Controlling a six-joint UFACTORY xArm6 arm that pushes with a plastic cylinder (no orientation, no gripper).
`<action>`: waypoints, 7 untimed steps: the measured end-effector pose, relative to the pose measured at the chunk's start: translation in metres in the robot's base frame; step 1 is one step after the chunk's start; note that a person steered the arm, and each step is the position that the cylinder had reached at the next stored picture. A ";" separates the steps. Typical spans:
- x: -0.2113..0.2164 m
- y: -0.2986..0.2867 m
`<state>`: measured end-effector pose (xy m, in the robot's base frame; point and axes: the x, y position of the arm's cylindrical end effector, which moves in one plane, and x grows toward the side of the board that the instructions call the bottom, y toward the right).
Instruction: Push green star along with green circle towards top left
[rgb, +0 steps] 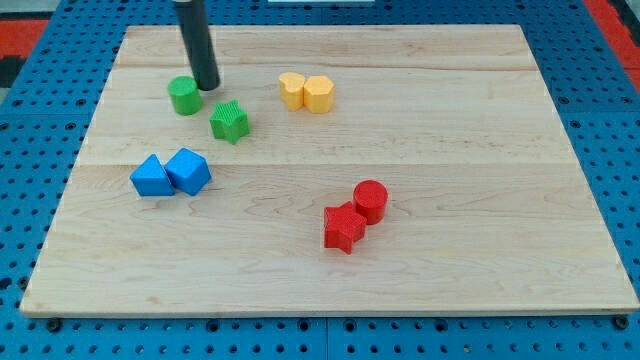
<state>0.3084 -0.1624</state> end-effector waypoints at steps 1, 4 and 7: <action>0.003 -0.030; 0.043 0.075; 0.080 0.034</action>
<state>0.3880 -0.1283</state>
